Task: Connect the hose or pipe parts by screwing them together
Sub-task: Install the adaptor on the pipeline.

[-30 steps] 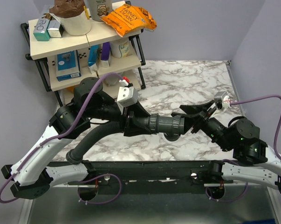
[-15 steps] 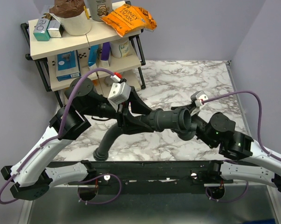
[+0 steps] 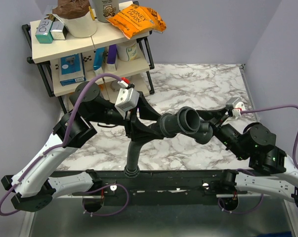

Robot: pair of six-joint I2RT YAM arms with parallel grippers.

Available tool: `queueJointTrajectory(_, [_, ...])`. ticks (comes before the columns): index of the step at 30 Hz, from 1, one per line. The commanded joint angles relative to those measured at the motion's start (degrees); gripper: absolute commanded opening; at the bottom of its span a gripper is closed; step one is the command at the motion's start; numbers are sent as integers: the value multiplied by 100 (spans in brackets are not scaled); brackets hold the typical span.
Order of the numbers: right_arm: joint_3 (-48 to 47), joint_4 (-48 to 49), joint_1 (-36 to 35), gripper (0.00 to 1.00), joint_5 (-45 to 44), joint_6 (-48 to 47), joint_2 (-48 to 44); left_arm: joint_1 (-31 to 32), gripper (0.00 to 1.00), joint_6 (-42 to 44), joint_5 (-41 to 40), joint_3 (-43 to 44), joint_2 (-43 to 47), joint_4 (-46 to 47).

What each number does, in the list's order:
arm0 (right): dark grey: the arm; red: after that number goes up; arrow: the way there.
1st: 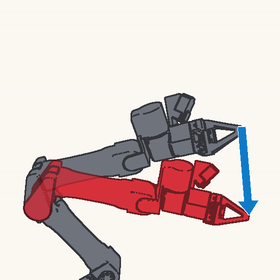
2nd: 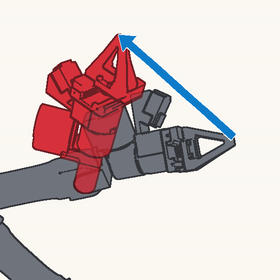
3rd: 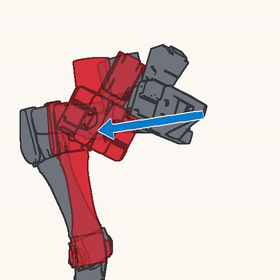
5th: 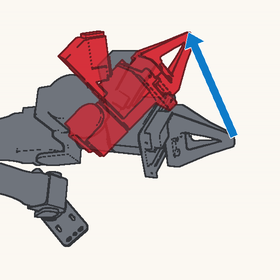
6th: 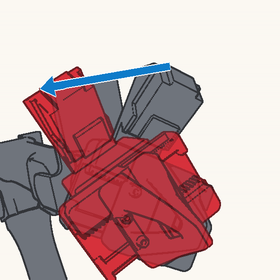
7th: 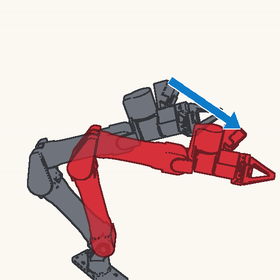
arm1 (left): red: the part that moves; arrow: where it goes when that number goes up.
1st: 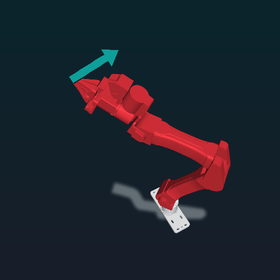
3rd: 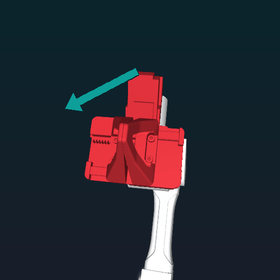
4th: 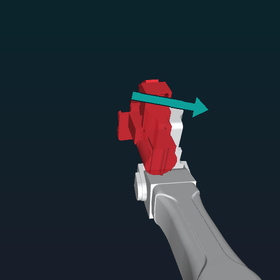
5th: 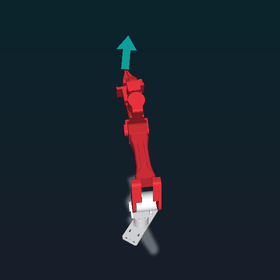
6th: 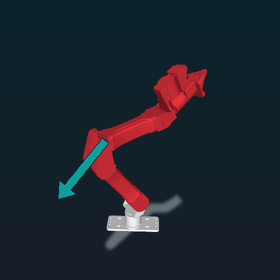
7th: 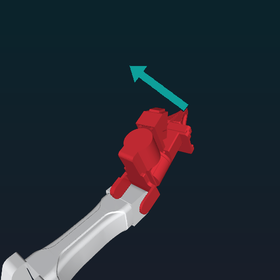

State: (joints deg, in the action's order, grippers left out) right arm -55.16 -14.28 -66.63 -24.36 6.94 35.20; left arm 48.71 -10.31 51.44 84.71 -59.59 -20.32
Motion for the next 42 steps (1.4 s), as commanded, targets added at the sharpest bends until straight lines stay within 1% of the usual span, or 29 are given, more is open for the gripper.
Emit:
queueJointTrajectory(1, [-486, -232, 19, 61, -473, -500, 118, -28, 0, 134, 42, -77, 9, 81])
queueJointTrajectory(4, [-724, -347, 27, 61, -675, -632, 233, -28, 0, 292, 42, -217, 18, -25])
queueJointTrajectory(7, [-795, -347, 19, 61, -500, -825, 277, -28, 0, 354, 59, -340, 62, -95])
queueJointTrajectory(12, [-760, -373, 19, 50, -87, -817, 207, -28, 0, 389, -46, -385, 88, -122])
queueJointTrajectory(14, [-751, -514, 27, 47, 10, -738, 198, -28, 0, 398, -265, -367, 97, -113])
queueJointTrajectory(16, [-681, -654, 27, 46, 54, -703, 189, -37, 0, 380, -545, -359, 106, -87])
queueJointTrajectory(17, [-646, -698, 27, 45, 54, -520, 172, -63, 0, 363, -608, -350, 123, -17])
queueJointTrajectory(22, [-391, -795, 19, 43, 19, -228, -74, -116, 0, 284, -942, -323, 141, 10])
queueJointTrajectory(25, [-329, -804, 19, 42, 71, -123, -136, -125, 0, 319, -1276, -358, 150, 1])
queueJointTrajectory(31, [-382, -795, 19, 39, 423, -114, -31, -125, 0, 406, -1575, -411, 115, -43])
queueJointTrajectory(33, [-391, -795, 18, 35, 572, -96, 65, -125, 0, 442, -1698, -402, 106, -60])
queueJointTrajectory(37, [-347, -778, 19, 32, 792, -35, 171, -125, 0, 590, -2216, -411, 62, -60])
queueJointTrajectory(42, [-434, -664, 19, 28, 1186, -8, 277, -125, 0, 775, -2559, -446, 18, -148])
